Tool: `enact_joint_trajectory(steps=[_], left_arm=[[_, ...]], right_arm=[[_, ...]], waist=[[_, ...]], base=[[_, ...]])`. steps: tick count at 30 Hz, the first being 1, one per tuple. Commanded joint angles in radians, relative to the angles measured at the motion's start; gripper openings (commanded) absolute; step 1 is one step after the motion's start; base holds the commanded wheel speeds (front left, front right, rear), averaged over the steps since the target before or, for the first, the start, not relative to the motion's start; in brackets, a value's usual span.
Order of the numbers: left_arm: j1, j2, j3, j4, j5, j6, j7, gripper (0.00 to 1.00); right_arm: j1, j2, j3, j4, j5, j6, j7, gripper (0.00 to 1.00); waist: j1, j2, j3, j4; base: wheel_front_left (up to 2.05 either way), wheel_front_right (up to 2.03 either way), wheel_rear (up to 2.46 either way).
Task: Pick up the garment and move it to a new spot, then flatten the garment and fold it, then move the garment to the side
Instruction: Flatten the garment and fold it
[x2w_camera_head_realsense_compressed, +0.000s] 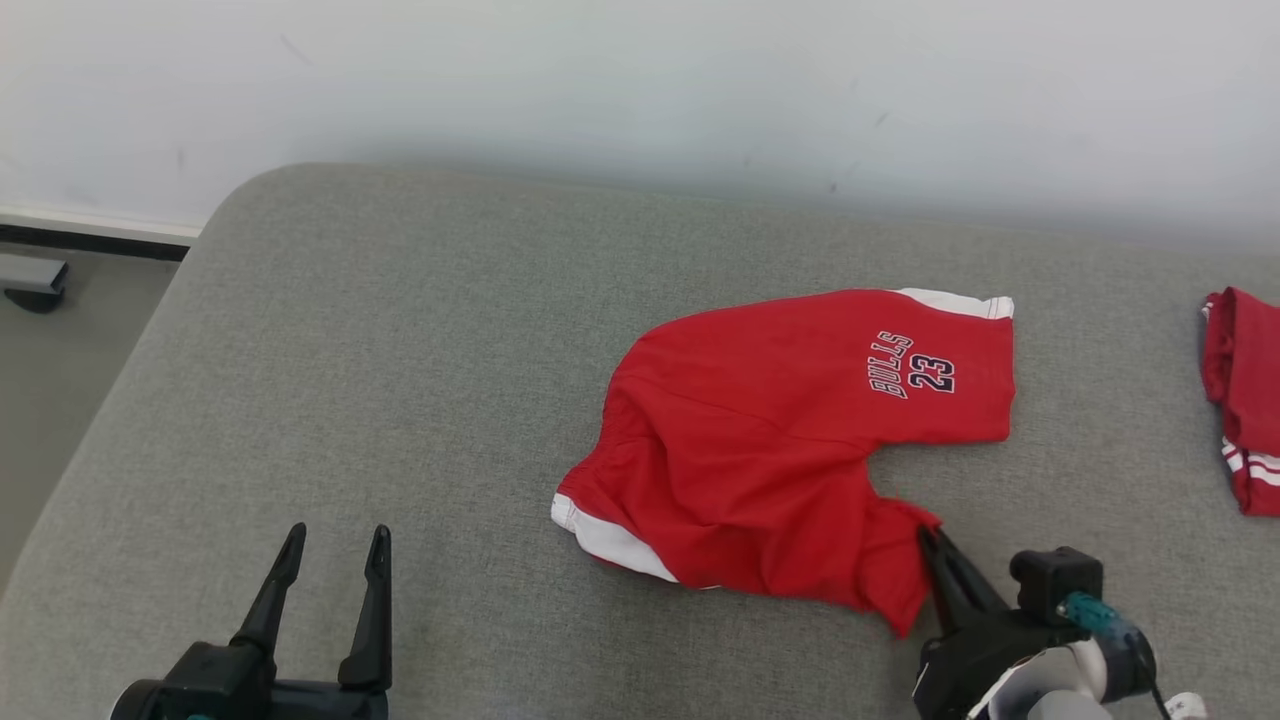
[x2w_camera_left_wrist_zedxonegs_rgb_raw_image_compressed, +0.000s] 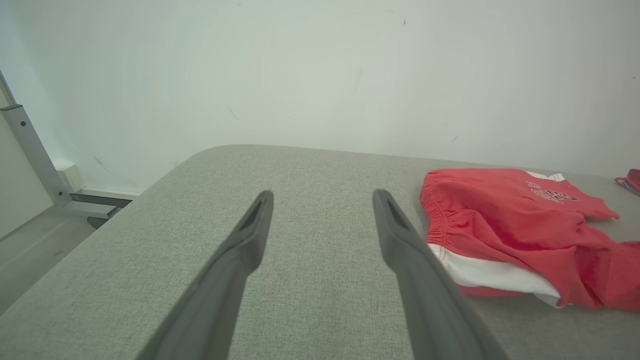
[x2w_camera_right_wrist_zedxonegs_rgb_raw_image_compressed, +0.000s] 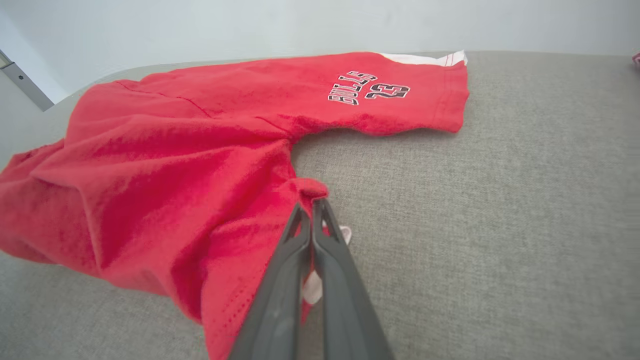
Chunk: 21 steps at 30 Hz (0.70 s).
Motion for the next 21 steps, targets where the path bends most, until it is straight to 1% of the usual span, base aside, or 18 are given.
enact_joint_trajectory(steps=[1,4,7,13,17,21], left_arm=[[0.008,0.001,0.006,0.003,-0.002,0.002,-0.003,1.0],[0.013,-0.003,0.009,0.001,0.002,0.002,-0.003,1.0],[0.018,-0.009,0.014,-0.001,0.005,0.002,-0.003,1.0],[0.017,-0.019,0.012,-0.005,0.009,0.002,-0.003,1.0],[0.015,-0.022,0.009,-0.005,0.004,0.002,-0.003,1.0],[0.012,-0.023,0.01,-0.002,0.001,0.002,-0.003,1.0]], right_arm=[[-0.02,-0.025,-0.015,-0.014,-0.017,0.001,-0.027,0.0],[-0.034,-0.04,-0.027,-0.041,-0.022,0.001,-0.038,0.0],[-0.052,-0.069,-0.042,-0.092,-0.032,0.001,-0.04,0.0],[-0.079,-0.107,-0.048,-0.218,-0.036,0.001,0.028,0.0],[-0.065,-0.113,-0.059,-0.295,-0.04,0.001,0.075,0.0],[-0.058,-0.113,-0.063,-0.33,-0.044,0.001,0.118,0.0]], waist=[[-0.0001,-0.0001,-0.009,-0.013],[-0.0001,-0.0001,-0.014,-0.022],[-0.0001,-0.0001,-0.017,-0.034],[-0.0001,-0.0001,-0.016,-0.039],[-0.0001,-0.0001,-0.011,-0.029],[-0.0001,-0.0001,-0.004,-0.017]], base=[[0.0,0.0,0.0],[0.0,0.0,0.0],[0.0,0.0,0.0],[0.0,0.0,0.0],[0.0,0.0,0.0],[0.0,0.0,0.0]])
